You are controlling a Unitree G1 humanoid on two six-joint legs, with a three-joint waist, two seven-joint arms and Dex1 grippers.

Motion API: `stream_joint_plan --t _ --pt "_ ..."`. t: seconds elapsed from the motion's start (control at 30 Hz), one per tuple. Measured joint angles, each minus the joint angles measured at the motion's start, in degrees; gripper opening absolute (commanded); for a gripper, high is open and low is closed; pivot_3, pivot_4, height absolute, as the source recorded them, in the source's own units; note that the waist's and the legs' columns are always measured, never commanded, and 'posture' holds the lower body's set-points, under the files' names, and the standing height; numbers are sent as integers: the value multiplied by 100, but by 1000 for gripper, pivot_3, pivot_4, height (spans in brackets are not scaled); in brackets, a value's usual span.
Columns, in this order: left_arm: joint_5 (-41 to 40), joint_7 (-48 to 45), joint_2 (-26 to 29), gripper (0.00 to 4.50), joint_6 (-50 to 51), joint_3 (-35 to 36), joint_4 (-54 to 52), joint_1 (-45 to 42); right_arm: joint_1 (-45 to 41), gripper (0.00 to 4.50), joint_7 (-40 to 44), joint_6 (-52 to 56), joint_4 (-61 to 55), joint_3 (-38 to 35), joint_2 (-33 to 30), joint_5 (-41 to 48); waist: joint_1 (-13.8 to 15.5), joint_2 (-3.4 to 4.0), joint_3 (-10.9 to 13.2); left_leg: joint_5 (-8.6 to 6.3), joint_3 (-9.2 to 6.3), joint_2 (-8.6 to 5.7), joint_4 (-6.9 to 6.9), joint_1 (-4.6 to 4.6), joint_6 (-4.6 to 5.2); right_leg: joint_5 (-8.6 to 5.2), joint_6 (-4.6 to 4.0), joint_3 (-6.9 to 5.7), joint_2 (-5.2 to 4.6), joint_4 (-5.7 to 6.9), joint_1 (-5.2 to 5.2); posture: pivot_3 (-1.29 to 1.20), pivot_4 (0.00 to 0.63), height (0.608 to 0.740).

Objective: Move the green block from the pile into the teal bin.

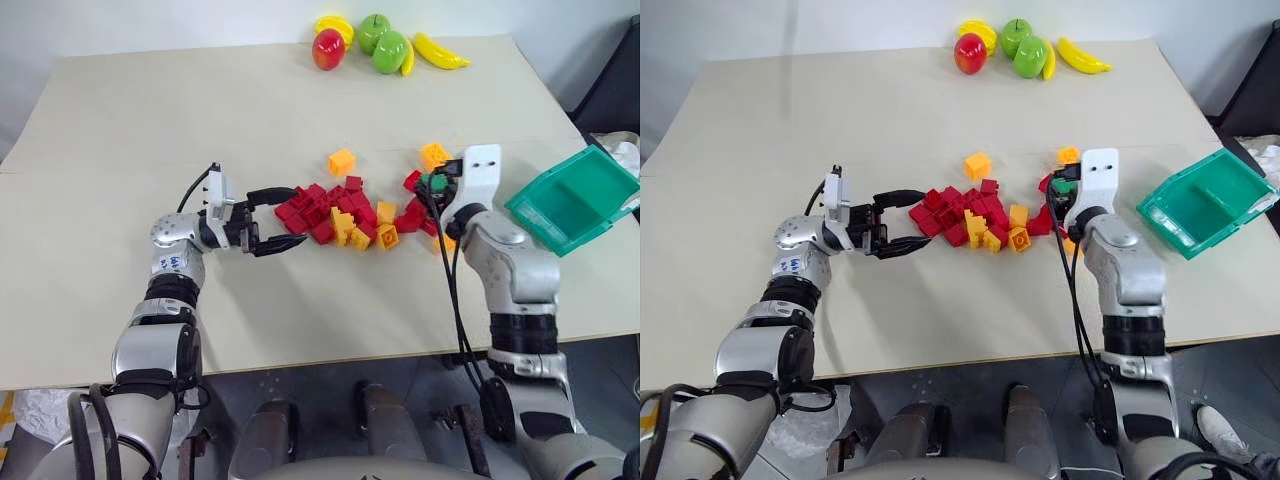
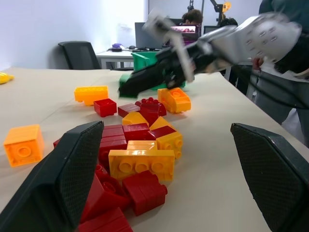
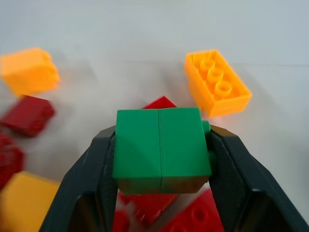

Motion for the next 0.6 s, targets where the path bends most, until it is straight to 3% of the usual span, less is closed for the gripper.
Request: stream_joint_plan --t 0.2,0.33,0.47,0.6 --pt "115 97 -283 4500 8 -263 -303 -23 874 2131 80 1083 -2060 -818 -986 240 185 -1 0 -7 0 -17 2 -5 12 0 1 -2 2 -10 3 0 150 740" --pt "248 443 -549 4500 184 -496 -594 -70 1659 2131 314 1562 -2678 -1535 -1622 298 261 2 -1 -12 13 -19 2 -5 21 5 9 1 2 -23 7 0 150 740" --pt "424 960 -887 4500 394 -728 -674 -143 2216 2131 601 1516 -2492 -2577 -2368 159 298 1 0 -12 20 -21 7 -5 28 15 26 3 3 -46 21 0 150 740" --pt "478 1265 -1071 4500 494 -811 -597 -421 2235 2131 809 826 -1393 -2662 -2544 -10 223 0 0 -13 37 -16 5 22 29 17 26 7 5 -48 37 0 150 740"
